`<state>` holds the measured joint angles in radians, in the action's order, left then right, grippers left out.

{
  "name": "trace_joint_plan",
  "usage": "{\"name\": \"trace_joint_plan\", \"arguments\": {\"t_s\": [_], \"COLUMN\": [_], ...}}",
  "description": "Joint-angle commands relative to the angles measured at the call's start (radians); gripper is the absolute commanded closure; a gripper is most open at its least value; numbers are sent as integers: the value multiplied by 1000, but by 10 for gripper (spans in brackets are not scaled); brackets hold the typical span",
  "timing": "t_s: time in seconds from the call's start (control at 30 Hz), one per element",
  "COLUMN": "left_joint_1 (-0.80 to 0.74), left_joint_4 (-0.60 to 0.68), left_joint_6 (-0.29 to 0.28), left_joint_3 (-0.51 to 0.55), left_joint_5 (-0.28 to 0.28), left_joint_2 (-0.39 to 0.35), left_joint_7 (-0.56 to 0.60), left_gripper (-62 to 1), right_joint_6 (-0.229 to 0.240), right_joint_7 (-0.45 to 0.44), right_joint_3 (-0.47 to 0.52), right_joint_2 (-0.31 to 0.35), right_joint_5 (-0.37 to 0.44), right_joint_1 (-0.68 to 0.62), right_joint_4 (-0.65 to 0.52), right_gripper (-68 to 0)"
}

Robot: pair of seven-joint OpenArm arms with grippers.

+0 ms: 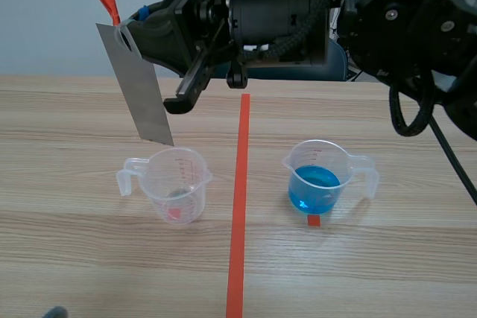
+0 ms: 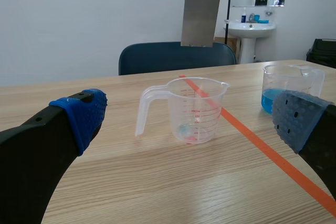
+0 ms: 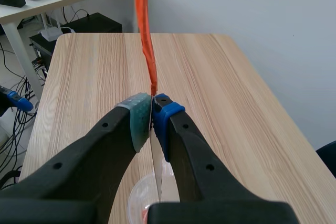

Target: Do the redox reaction experiment. put the plate into the left beaker

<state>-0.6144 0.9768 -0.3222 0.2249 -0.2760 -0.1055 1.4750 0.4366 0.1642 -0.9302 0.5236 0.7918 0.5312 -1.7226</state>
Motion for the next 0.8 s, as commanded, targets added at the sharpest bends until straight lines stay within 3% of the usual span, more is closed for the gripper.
{"name": "trace_joint_plan", "arguments": {"t_s": [0.0,0.23,0.77], "left_joint_1": [3,3,3], "left_joint_4": [12,12,12], "left_joint_6": [-2,-2,-2], "left_joint_3": [1,1,1], "left_joint_5": [6,6,6], "left_joint_2": [-6,-6,-6], "left_joint_7": [17,17,17], "left_gripper": [-623,-623,-623], "right_joint_6": [-7,-6,2], "right_joint_7": [-31,-76,-85], "right_joint_3": [16,16,13], "right_joint_2": [-3,-6,-110], "right_joint_5": [8,9,-3], "right_joint_1": [12,11,-27], "right_joint_4": [14,78,249], "right_gripper": [-6,-6,-6]}}
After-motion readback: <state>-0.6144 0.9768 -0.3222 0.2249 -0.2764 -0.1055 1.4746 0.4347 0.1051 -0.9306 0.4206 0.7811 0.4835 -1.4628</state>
